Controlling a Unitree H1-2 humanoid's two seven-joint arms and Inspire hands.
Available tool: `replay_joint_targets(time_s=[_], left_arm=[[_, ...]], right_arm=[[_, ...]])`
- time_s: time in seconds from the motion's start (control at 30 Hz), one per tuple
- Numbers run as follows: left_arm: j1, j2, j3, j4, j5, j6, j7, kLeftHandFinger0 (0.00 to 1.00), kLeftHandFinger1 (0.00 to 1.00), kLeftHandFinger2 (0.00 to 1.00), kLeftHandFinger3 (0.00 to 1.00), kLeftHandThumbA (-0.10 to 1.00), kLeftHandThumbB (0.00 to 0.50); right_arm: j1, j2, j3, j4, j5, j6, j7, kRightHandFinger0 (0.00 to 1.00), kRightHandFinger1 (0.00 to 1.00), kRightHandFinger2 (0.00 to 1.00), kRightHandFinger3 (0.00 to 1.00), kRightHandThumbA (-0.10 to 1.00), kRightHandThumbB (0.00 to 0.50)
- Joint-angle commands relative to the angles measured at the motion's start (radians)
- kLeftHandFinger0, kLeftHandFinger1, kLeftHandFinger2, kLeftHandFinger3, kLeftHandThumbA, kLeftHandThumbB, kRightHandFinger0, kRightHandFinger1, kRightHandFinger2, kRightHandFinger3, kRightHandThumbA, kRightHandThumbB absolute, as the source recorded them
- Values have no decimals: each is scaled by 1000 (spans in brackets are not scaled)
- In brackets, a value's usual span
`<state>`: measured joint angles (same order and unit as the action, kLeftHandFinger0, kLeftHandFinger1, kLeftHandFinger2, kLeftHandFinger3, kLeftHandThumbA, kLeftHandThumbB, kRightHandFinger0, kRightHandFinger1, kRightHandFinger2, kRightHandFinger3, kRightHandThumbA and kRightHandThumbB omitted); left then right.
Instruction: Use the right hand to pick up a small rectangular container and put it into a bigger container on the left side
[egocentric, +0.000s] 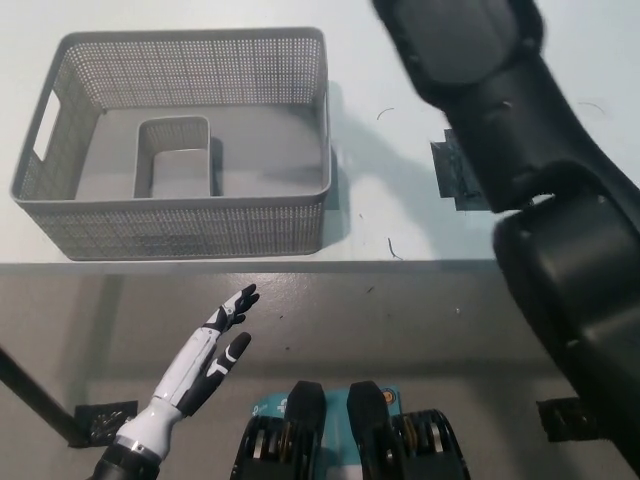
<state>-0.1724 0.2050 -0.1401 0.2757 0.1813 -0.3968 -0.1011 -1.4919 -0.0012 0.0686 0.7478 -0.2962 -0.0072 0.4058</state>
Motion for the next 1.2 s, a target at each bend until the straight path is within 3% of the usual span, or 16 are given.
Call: replay_joint_targets(time_s=[0.0, 0.03, 0.2, 0.27, 0.5, 0.53, 0.57, 0.67, 0.7, 0.73, 0.77, 0.83, 0.93, 1.03, 1.07, 1.17], left_arm=[[-25, 22, 9, -37, -8, -22, -12, 1000, 1000, 1000, 1000, 1000, 278], [-30, 26, 12, -36, -7, -25, -11, 1000, 1000, 1000, 1000, 1000, 277], [-44, 28, 22, -46, -10, -21, -4, 1000, 1000, 1000, 1000, 1000, 276], [-42, 23, 31, -74, -23, -7, -1, 1000, 1000, 1000, 1000, 1000, 283], [-34, 16, 40, -90, -38, 7, 4, 1000, 1000, 1000, 1000, 1000, 290], [-35, 15, 39, -84, -39, 5, 2, 1000, 1000, 1000, 1000, 1000, 297], [-36, 13, 36, -80, -35, 2, 3, 1000, 1000, 1000, 1000, 1000, 300], [-35, 8, 30, -74, -32, -7, 3, 1000, 1000, 1000, 1000, 1000, 290], [-36, 7, 29, -72, -31, -11, 3, 1000, 1000, 1000, 1000, 1000, 290], [-39, 6, 27, -67, -33, -20, 2, 1000, 1000, 1000, 1000, 1000, 292], [-42, 5, 27, -66, -31, -19, 2, 1000, 1000, 1000, 1000, 1000, 293], [-47, 4, 30, -66, -31, -17, 6, 1000, 1000, 1000, 1000, 1000, 298], [-58, 5, 32, -55, -35, -21, 6, 1000, 1000, 1000, 1000, 1000, 309], [-55, 8, 34, -58, -35, -19, 5, 1000, 1000, 1000, 1000, 1000, 321], [-52, 9, 34, -63, -35, -19, 5, 1000, 1000, 1000, 1000, 1000, 328], [-38, -2, 36, -74, -31, -10, 15, 1000, 1000, 1000, 1000, 1000, 329]], right_arm=[[67, -292, -191, -734, 222, 158, 99, 1000, 1000, 1000, 1000, 1000, 403], [146, -303, -233, -870, 255, 162, 74, 1000, 1000, 1000, 1000, 1000, 424], [440, -257, -309, -1256, 325, 93, -40, 1000, 1000, 1000, 1000, 1000, 341], [604, -232, -312, -1392, 403, 60, -70, 1000, 1000, 1000, 1000, 1000, 417], [975, -116, -175, -1694, 448, -9, -176, 1000, 1000, 1000, 1000, 1000, 435], [1002, -102, -153, -1698, 445, -49, -183, 1000, 1000, 1000, 1000, 978, 393], [1052, -66, -106, -1698, 396, -110, -181, 1000, 1000, 1000, 1000, 958, 287], [1100, 48, -10, -1695, 259, -155, -175, 1000, 1000, 1000, 1000, 903, 238], [1115, 69, 10, -1683, 226, -175, -172, 1000, 1000, 1000, 1000, 977, 272], [1184, 88, 74, -1661, 262, -186, -157, 1000, 1000, 1000, 1000, 1000, 426], [1236, 82, 119, -1636, 387, -191, -147, 1000, 1000, 1000, 1000, 902, 450], [1293, 80, 159, -1581, 330, -280, -124, 1000, 1000, 1000, 1000, 1000, 404], [1417, 75, 161, -1494, 222, -443, -138, 1000, 1000, 1000, 1000, 1000, 417], [1478, 78, 124, -1371, 77, -463, -254, 1000, 1000, 1000, 1000, 1000, 419], [1482, 69, 116, -1292, 55, -463, -299, 1000, 1000, 1000, 1000, 1000, 245], [1478, 76, 17, -1053, 143, -451, -227, 1000, 1000, 1000, 1000, 1000, 279]])
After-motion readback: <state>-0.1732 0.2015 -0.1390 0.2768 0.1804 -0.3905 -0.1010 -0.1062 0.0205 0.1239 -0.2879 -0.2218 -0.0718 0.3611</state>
